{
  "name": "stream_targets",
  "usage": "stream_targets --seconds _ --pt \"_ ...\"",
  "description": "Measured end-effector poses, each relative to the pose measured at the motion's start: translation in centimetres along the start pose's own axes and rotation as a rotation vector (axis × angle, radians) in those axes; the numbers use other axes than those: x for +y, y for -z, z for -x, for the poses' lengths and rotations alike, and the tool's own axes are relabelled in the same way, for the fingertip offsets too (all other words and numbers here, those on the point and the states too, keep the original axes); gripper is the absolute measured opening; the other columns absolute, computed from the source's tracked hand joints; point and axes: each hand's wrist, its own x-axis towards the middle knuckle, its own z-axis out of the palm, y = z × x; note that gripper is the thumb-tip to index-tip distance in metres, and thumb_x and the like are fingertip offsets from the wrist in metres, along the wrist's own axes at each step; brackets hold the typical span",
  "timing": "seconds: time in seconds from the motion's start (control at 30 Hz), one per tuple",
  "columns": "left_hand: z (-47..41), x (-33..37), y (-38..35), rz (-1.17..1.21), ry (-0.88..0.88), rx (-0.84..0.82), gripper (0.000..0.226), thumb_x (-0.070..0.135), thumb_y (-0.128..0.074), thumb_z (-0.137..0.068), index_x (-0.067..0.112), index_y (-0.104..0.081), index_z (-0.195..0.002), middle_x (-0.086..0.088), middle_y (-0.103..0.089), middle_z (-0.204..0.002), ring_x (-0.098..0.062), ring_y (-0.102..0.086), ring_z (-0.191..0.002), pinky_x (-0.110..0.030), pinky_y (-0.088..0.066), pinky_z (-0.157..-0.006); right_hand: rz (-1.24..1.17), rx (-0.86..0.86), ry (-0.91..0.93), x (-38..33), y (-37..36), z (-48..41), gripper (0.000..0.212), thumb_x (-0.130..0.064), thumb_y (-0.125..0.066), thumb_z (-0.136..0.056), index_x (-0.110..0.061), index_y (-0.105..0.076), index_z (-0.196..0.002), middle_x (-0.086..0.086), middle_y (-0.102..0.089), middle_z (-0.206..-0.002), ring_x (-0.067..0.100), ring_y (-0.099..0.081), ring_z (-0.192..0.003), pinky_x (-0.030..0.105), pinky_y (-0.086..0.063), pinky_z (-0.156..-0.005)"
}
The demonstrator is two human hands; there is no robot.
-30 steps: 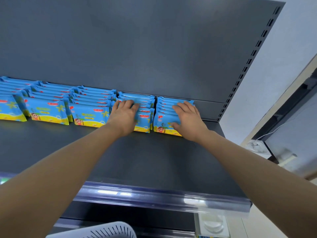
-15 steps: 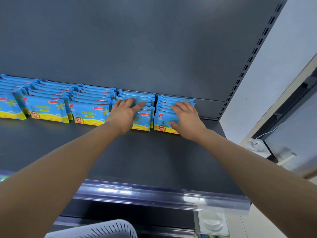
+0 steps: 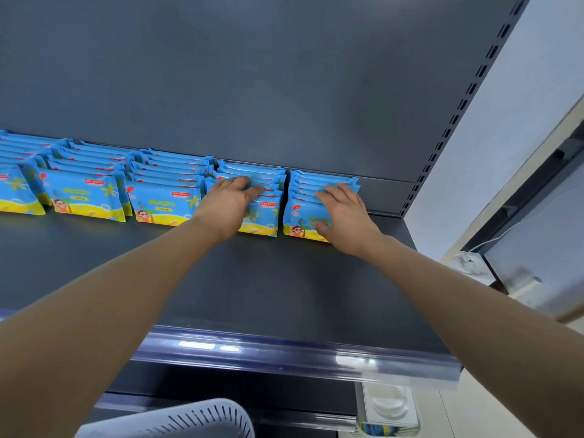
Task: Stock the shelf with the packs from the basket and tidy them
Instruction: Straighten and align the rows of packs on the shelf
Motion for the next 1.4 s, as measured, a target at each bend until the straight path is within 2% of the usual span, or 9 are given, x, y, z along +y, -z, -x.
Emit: stream_targets --seconds 0.27,0.53,0.63,0.77,0.9,1.4 --pt "0.3 0.3 0.5 -0.015 -0.02 -0.007 0.07 0.014 -0.052 -0.092 0.017 -0.012 -0.15 -0.008 -0.02 -0.154 -0.024 -0.019 -0.143 -0.037 -0.005 -0.119 0.011 0.009 0.011 -0.4 0.4 0.1 0.06 -0.033 -0.052 -0.093 -0.014 -0.027 -0.145 0.004 -0.025 -0.152 0.025 -0.008 -0.145 0.037 -0.006 -0.118" --pt "-0.5 -0.1 0.5 -0.013 -0.006 -0.015 0.059 0.003 -0.047 -0.091 0.017 -0.028 -0.145 -0.006 -0.025 -0.151 -0.024 -0.027 -0.139 -0.037 -0.009 -0.119 0.029 0.032 0.026 -0.2 0.7 0.3 0.06 -0.031 -0.053 -0.093 -0.013 -0.03 -0.145 0.006 -0.028 -0.151 0.025 -0.016 -0.143 0.037 -0.01 -0.118" --pt "-0.5 0.1 0.1 0.008 -0.001 -0.029 0.067 -0.002 -0.043 -0.087 0.016 -0.021 -0.148 -0.008 -0.021 -0.153 -0.024 -0.022 -0.142 -0.039 -0.005 -0.119 0.031 0.038 0.03 -0.1 0.5 0.4 0.059 -0.031 -0.053 -0.093 -0.013 -0.03 -0.144 0.006 -0.028 -0.151 0.025 -0.016 -0.143 0.036 -0.01 -0.118" --pt "0.0 0.2 -0.7 -0.022 0.002 -0.074 0.078 -0.005 -0.038 -0.088 0.018 0.001 -0.151 -0.006 -0.002 -0.158 -0.022 0.002 -0.147 -0.041 0.006 -0.119 0.021 0.052 0.052 -0.4 0.1 0.1 0.057 -0.029 -0.052 -0.093 -0.012 -0.033 -0.143 0.006 -0.03 -0.15 0.025 -0.016 -0.143 0.036 -0.01 -0.118" --pt "0.2 0.4 -0.8 -0.035 0.01 -0.083 0.082 -0.005 -0.034 -0.087 0.019 0.016 -0.148 -0.003 0.011 -0.159 -0.021 0.013 -0.146 -0.041 0.009 -0.118 0.021 0.057 0.068 -0.7 -0.2 -0.2 0.057 -0.029 -0.053 -0.092 -0.012 -0.034 -0.143 0.006 -0.03 -0.15 0.024 -0.018 -0.143 0.036 -0.012 -0.118" --pt "0.4 0.6 -0.1 0.006 0.039 -0.076 0.077 -0.002 -0.034 -0.088 0.011 0.012 -0.149 -0.005 0.01 -0.159 -0.018 0.012 -0.147 -0.036 0.011 -0.117 0.062 0.065 0.087 -0.8 -0.2 0.0 0.058 -0.03 -0.053 -0.092 -0.011 -0.033 -0.143 0.005 -0.032 -0.149 0.024 -0.019 -0.142 0.038 -0.012 -0.119"
